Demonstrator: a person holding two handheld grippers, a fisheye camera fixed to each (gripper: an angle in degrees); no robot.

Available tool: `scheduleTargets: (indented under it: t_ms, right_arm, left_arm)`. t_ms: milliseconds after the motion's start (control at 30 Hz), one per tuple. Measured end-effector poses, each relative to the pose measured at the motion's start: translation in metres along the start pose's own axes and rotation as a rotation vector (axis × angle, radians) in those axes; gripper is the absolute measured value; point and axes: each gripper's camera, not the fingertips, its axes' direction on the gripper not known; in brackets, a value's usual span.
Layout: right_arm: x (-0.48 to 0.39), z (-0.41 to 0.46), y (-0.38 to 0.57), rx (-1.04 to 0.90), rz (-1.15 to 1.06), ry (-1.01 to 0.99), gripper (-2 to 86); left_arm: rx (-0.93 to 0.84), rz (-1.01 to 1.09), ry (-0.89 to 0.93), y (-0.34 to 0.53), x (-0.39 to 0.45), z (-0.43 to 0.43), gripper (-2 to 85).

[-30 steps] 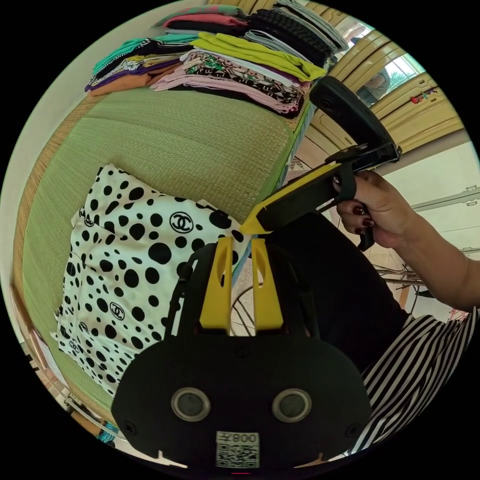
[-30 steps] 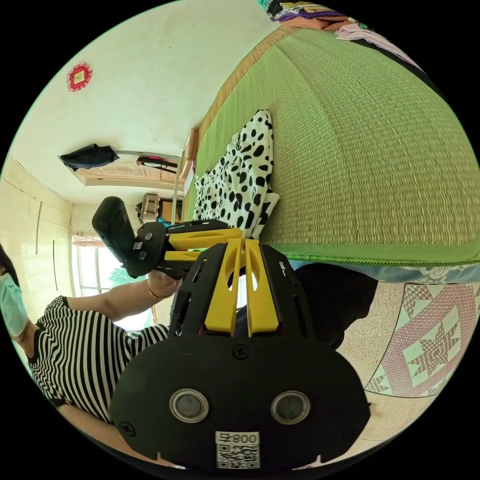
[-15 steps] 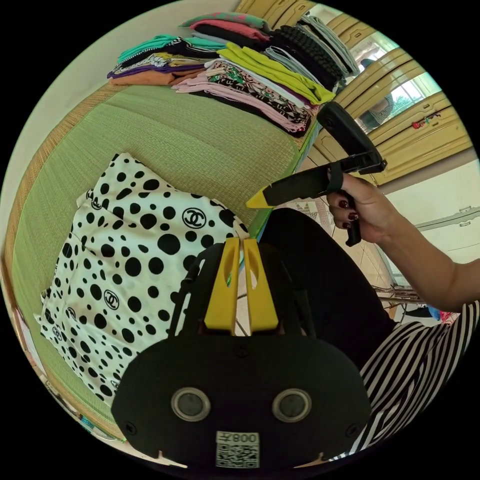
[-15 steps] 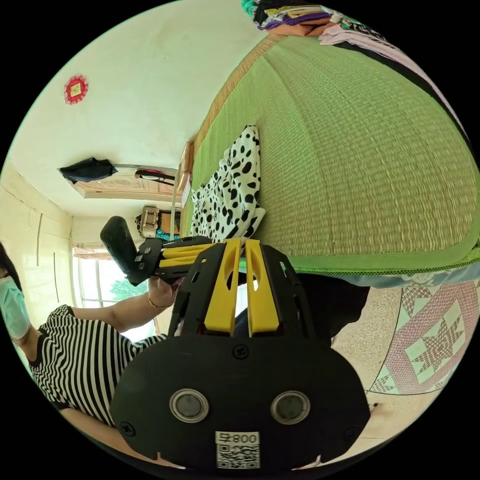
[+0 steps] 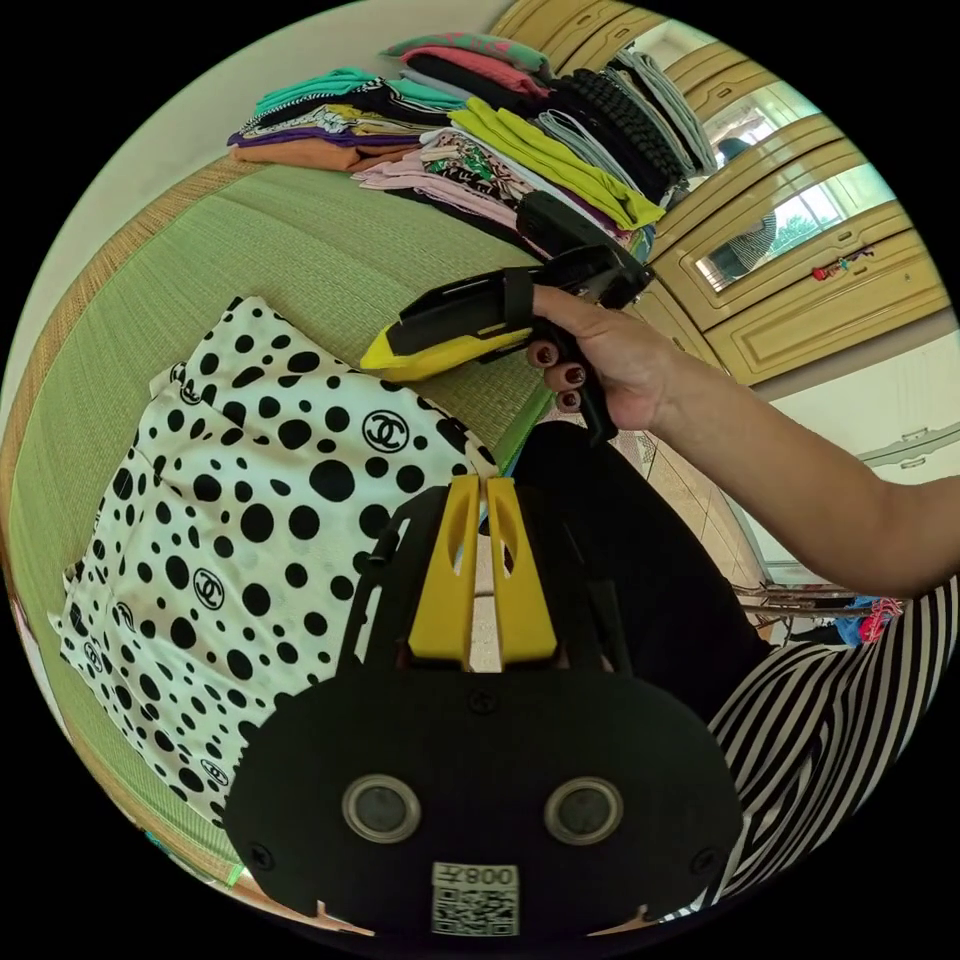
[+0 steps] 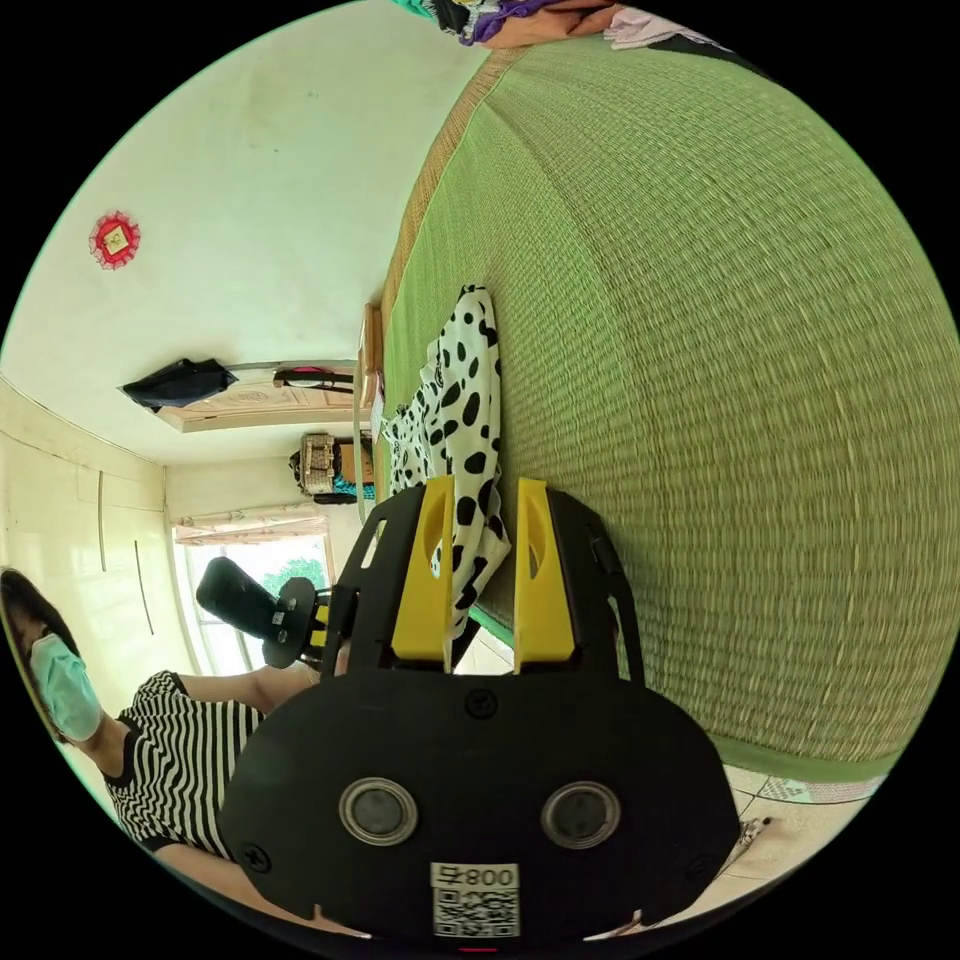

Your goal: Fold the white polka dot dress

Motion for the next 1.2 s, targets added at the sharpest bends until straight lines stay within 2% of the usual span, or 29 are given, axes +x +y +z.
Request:
scheduleTargets:
  t_ms: [633, 933, 1200]
  right_arm:
    - [-0.005, 0.076, -0.119, -0.027, -0.081, 0.158, 8.4]
    - [-0.008, 0.113, -0.137, -0.061, -0.128, 0.238, 4.9]
    - [0.002, 0.127, -0.143, -0.059, -0.116, 0.215, 2.9]
  left_arm:
    - [0.058, -0.030, 0.114, 0.052, -0.049, 0.013, 1.0]
    - [0.065, -0.036, 0.162, 0.103, -0.079, 0.035, 1.0]
    - [0.091, -0.040, 0.197, 0.167, -0.108, 0.047, 1.0]
